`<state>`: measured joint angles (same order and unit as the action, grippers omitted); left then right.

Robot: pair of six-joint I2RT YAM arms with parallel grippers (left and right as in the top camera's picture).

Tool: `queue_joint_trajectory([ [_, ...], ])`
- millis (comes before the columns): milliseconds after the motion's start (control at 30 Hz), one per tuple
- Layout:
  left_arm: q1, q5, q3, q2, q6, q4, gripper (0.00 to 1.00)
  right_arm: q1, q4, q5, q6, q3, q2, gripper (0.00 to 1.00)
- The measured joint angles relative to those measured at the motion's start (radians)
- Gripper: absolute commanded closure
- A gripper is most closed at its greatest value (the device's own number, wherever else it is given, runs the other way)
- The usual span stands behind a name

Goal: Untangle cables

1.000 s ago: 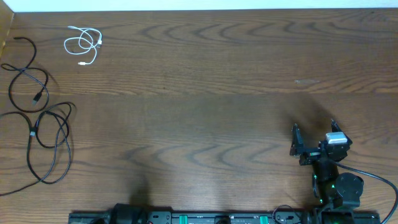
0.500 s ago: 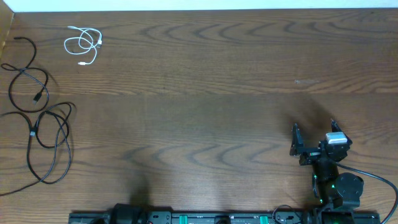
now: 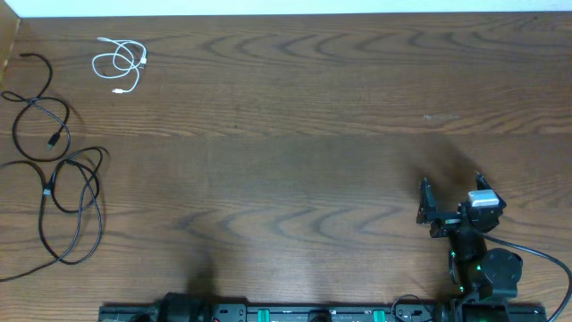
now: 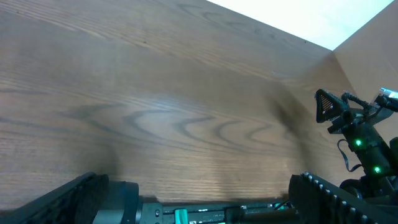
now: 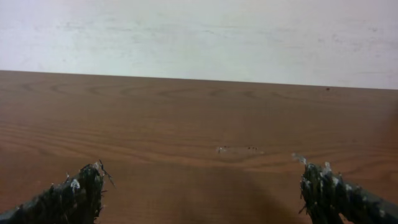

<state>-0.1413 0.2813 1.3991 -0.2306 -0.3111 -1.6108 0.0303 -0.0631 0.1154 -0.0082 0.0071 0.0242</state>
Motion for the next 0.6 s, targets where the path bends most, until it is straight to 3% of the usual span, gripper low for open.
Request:
queue_joint_trajectory([
  [200,0.003,0.001,-0.023,0.002,0.0,0.033,0.02,0.0,0.0,0.0,0.0,0.0,0.0,0.01],
  [600,0.107,0.001,-0.353,0.004,0.188,0.488,0.02,0.0,0.0,0.0,0.0,0.0,0.0,0.01],
])
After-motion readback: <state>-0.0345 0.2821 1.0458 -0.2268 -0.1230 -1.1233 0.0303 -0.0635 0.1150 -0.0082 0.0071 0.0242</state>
